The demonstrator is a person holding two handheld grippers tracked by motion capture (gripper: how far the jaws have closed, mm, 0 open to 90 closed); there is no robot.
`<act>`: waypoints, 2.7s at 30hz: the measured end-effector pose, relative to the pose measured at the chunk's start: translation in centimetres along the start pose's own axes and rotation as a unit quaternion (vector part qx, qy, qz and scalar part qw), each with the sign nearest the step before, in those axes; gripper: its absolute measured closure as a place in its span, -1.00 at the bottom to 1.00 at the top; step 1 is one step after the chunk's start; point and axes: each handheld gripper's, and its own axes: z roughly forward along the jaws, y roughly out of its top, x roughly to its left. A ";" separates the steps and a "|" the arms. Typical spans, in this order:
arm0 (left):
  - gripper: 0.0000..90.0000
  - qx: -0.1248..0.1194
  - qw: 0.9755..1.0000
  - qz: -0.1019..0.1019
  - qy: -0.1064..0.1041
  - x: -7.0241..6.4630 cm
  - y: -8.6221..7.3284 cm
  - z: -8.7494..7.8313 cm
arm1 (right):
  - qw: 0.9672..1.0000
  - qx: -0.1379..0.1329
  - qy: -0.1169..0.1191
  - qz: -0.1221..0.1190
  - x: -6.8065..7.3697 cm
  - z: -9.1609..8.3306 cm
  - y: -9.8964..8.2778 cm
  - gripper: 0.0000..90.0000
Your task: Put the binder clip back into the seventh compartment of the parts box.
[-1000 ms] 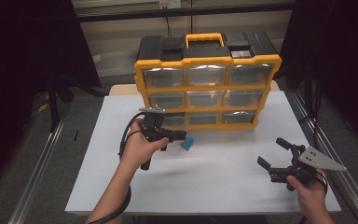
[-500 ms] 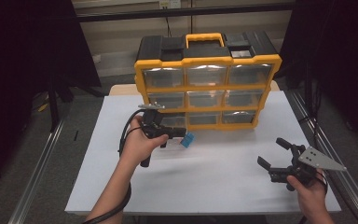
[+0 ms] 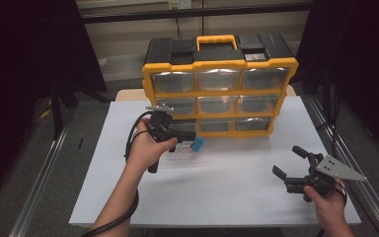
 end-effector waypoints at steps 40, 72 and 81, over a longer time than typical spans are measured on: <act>0.99 -0.023 0.999 -0.020 0.037 1.9 2.0 0.4 | 1.000 0.000 -0.002 0.001 0.0 0.0 0.0 -0.95; 0.99 -0.027 0.996 -0.013 0.080 3.2 1.2 0.9 | 1.000 -0.001 0.001 0.002 0.0 0.0 0.0 -0.95; 0.72 -0.042 0.996 -0.004 0.081 3.6 0.5 1.1 | 1.000 -0.001 0.001 0.001 0.0 0.0 0.0 -0.95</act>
